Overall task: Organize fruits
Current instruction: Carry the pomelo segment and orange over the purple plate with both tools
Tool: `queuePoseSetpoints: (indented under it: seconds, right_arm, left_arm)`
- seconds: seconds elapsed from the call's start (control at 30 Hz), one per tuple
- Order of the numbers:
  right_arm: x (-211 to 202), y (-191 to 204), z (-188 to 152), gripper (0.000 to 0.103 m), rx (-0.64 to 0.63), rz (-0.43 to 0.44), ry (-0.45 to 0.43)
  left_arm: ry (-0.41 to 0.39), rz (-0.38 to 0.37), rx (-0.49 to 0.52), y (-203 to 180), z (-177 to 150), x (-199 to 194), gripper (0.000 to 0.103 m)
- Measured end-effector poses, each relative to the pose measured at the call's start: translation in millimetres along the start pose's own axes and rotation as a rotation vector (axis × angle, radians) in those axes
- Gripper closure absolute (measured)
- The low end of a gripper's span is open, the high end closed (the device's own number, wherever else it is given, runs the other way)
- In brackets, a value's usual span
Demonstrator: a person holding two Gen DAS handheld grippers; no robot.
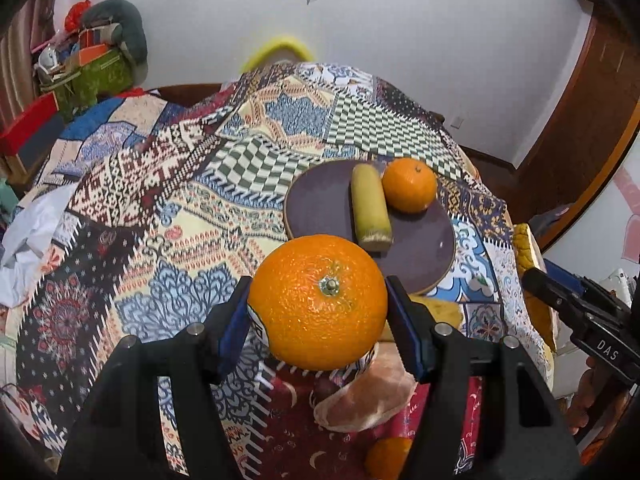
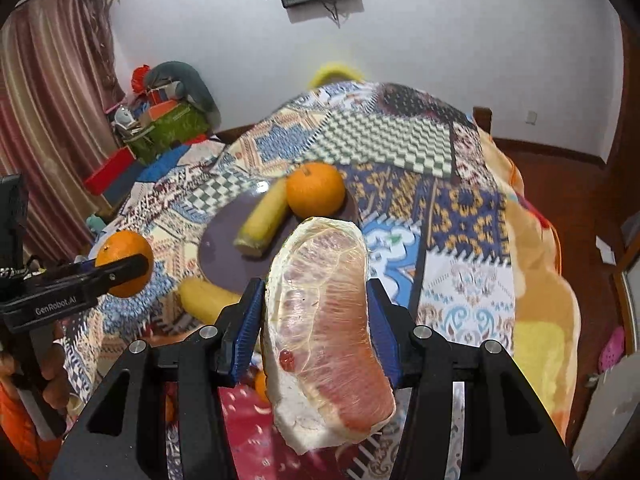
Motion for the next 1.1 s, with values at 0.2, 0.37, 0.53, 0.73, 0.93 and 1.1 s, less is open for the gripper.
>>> queuePoseSetpoints:
  seconds: [0.2, 0.37, 0.53, 0.73, 0.93, 1.1]
  right_arm:
    - [2.0, 9.1, 20.8, 0.056, -0.015, 0.009, -0.046]
    - [6.0, 14.7, 36.9, 0.056, -0.022, 0.015, -0.081]
    - [13.3, 18.3, 49.6, 0.056, -0.030, 0.022, -0.102]
    - [29.0, 23.1, 60.6, 0.056, -0.042, 0.029, -0.107]
    - [53.2, 31.5, 68.2, 0.056, -0.064, 0.048, -0.079]
    - [74.9, 40.7, 70.9, 0.056, -0.090, 0.073, -0.042]
  left_arm:
    - [-0.028, -0.008, 0.011, -0.4, 16.8, 0.4, 0.040]
    - [-0.049, -0.016, 0.015, 0.0, 32.4, 3.8, 0.040]
    - [-0.057, -0.014, 0.034, -0.2, 45.8, 13.0, 0.040]
    - [-0.061, -0.021, 0.043, 4.4, 59.7, 27.0, 0.040]
    - [-0.046, -0.017, 0.055, 8.9, 69.3, 46.2, 0.040]
    - [-0.023, -0.025, 0.055, 14.6, 73.0, 62.6, 0.040]
Point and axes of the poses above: each gripper's, at about its wrist camera, not at the fingertips, and x roughly the way its jaws point, y to its left, z to its top, the point moved 2 cm from there along x, roughly the way its jaws point, and after that the axes turned 11 degrees about -z, right-handed, at the moved point
